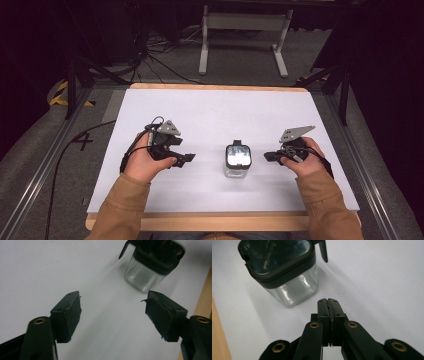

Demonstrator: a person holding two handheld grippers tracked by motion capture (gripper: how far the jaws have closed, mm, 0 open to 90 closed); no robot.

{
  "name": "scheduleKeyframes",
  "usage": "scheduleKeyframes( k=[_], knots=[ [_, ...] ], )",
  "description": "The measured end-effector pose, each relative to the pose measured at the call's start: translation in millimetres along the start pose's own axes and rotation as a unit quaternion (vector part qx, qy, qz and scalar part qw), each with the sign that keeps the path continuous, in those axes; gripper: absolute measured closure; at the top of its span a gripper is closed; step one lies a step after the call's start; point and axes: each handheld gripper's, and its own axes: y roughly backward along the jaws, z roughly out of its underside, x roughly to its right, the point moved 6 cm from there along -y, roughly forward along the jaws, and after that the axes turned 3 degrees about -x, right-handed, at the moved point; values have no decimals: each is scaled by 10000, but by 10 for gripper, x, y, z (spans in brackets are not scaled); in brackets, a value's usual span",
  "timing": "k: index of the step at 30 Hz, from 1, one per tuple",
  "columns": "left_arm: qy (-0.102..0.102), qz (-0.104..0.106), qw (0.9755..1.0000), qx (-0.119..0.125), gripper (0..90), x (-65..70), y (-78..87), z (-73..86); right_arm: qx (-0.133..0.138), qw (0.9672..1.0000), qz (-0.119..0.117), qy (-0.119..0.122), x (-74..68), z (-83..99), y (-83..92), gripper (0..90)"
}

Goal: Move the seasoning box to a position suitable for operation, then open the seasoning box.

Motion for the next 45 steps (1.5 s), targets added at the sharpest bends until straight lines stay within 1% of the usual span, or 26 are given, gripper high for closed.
scheduleKeyframes(
  k=[2,4,5,6,7,8,10,11,12,13,14,16,17,18,19,20,22,25,26,28,29,34,37,38,40,45],
  knots=[
    [16,1,10000,65,358,6,-26,-66,31,10000,16,-36,18,24,30,895],
    [-92,46,9998,193,379,15,-80,-138,64,9999,33,-70,22,37,69,894],
    [-103,110,9995,272,379,24,-112,-169,94,9999,34,-67,18,35,84,893],
    [-178,150,9992,323,379,20,-145,-198,123,9999,30,-59,15,33,95,893],
    [-184,166,9993,295,380,23,-163,-215,127,9999,36,-63,12,36,101,891],
    [-232,140,9990,348,384,19,-198,-247,132,9999,36,-55,13,38,104,887],
    [-312,172,9989,319,387,22,-256,-323,139,9999,46,-37,27,46,103,882],
    [-311,221,9986,364,393,30,-287,-366,140,9999,33,-60,29,48,106,881],
    [-339,252,9985,359,406,40,-310,-408,155,9999,27,-71,30,49,108,880],
    [-385,286,9982,363,453,52,-330,-439,154,9999,20,-76,27,50,114,878],
    [-495,328,9977,340,501,63,-356,-480,167,9998,15,-70,25,50,119,878],
    [-613,448,9966,320,538,106,-418,-583,195,9998,1,-40,14,51,136,875],
    [-619,494,9963,329,572,130,-448,-625,202,9998,-5,-50,8,51,145,875],
    [-619,494,9963,329,590,130,-448,-625,202,9998,-5,-50,8,51,145,875],
    [-619,600,9957,336,590,162,-496,-683,207,9998,-8,-42,7,50,152,875],
    [-630,671,9952,341,614,178,-530,-720,215,9998,-28,-40,3,52,155,875],
    [-646,754,9946,293,636,196,-609,-783,206,9998,-29,-14,3,58,146,875],
    [-686,876,9937,152,612,203,-733,-824,223,9997,-77,-13,-13,49,145,869],
    [-700,933,9930,174,612,209,-791,-842,233,9997,-96,-3,-18,46,142,866],
    [-605,1092,9919,222,644,223,-880,-864,214,9997,-126,27,-34,42,122,866],
    [-578,1135,9917,191,655,222,-915,-870,205,9997,-139,33,-41,39,112,866],
    [-565,1172,9915,3,729,231,-1080,-878,201,9996,-181,65,-67,24,87,861],
    [-440,1230,9914,4,798,229,-1132,-885,195,9996,-183,61,-73,22,84,859],
    [-440,1230,9914,4,818,229,-1132,-885,195,9996,-183,61,-73,22,84,859],
    [-379,1269,9912,5,837,223,-1138,-887,188,9996,-183,76,-71,23,77,859],
    [-415,1221,9916,-2,843,212,-1165,-889,174,9996,-197,89,-75,23,66,857]
  ],
)
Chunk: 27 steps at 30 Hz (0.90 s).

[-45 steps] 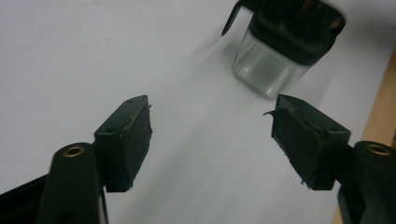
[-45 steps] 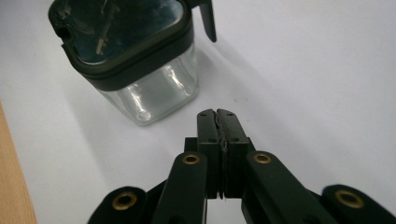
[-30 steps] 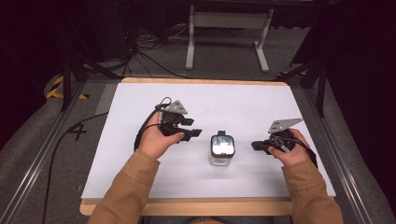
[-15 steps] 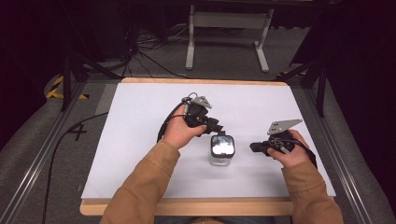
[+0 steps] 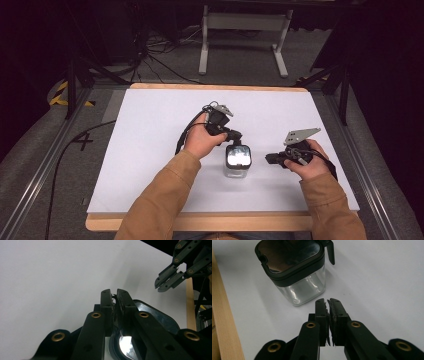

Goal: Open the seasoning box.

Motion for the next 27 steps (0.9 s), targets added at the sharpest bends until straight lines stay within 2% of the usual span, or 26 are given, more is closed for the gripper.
scheduleKeyframes(
  k=[5,8,10,12,15,18,24,27],
  knots=[
    [72,-23,10000,-25,838,-20,-14,15,-10,10000,-5,17,-12,-6,-11,848],
    [127,49,9999,-26,848,-19,-13,23,-24,10000,-21,23,-17,-6,-20,848],
    [93,48,9999,-13,880,-9,-17,20,-26,10000,-10,10,-18,-6,-25,848],
    [-4,-42,10000,-39,897,-5,-14,17,-29,10000,-17,24,-21,-8,-27,848],
    [-42,-97,9999,-81,898,6,-14,12,-44,10000,-27,30,-32,-11,-35,848],
    [6,-103,9999,-96,899,7,-15,8,-62,10000,-45,61,-46,-15,-46,848],
    [47,-76,9999,-82,898,-2,-17,7,-59,9997,-155,179,-104,-45,-61,864],
    [94,-46,9999,-60,897,-4,-19,10,-109,9992,-305,219,-156,-58,-87,893]
  ],
)
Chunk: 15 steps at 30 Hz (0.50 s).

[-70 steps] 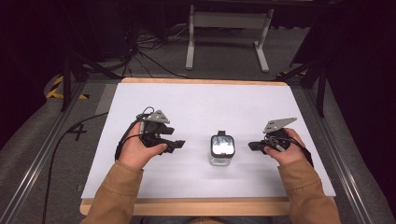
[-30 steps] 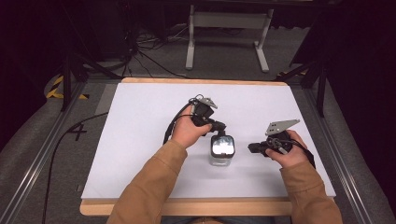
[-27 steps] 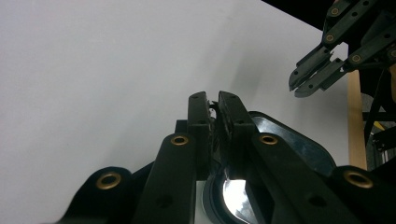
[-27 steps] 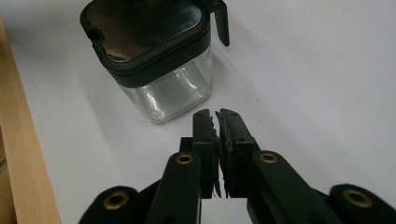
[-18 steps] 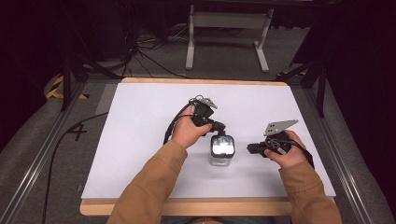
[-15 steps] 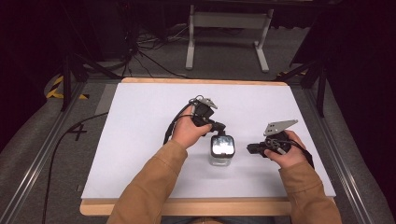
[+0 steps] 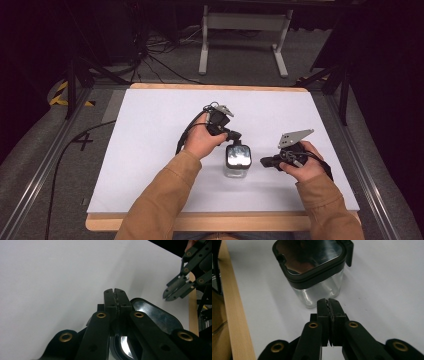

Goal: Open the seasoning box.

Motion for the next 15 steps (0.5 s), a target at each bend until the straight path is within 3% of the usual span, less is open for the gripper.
scheduleKeyframes(
  k=[8,15],
  knots=[
    [56,26,10000,-3,897,-14,-3,0,-25,9993,-351,134,-124,-49,-60,898],
    [98,11,10000,5,898,-26,-13,-6,8,9986,-490,202,-183,-81,-106,898]
  ],
)
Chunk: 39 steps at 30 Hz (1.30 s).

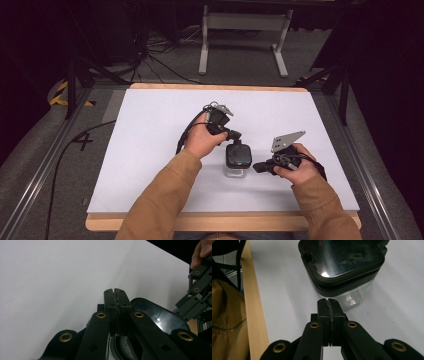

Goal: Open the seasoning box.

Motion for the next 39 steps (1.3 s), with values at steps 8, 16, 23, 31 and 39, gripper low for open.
scheduleKeyframes(
  k=[8,16,23,31,39],
  knots=[
    [19,-4,10000,-6,899,1,-7,-2,380,9991,-176,55,-62,-93,-14,898],
    [-17,-182,9998,-38,861,-13,-3,-4,820,9966,-67,75,-60,-166,12,900],
    [-136,-263,9995,135,846,125,213,-59,939,9956,2,69,-53,-203,29,900],
    [-374,-27,9992,126,879,508,647,-39,1315,9907,352,62,-36,-298,72,900],
    [-541,126,9981,-267,887,777,671,124,1640,9847,582,85,-27,-356,123,900]
  ],
)
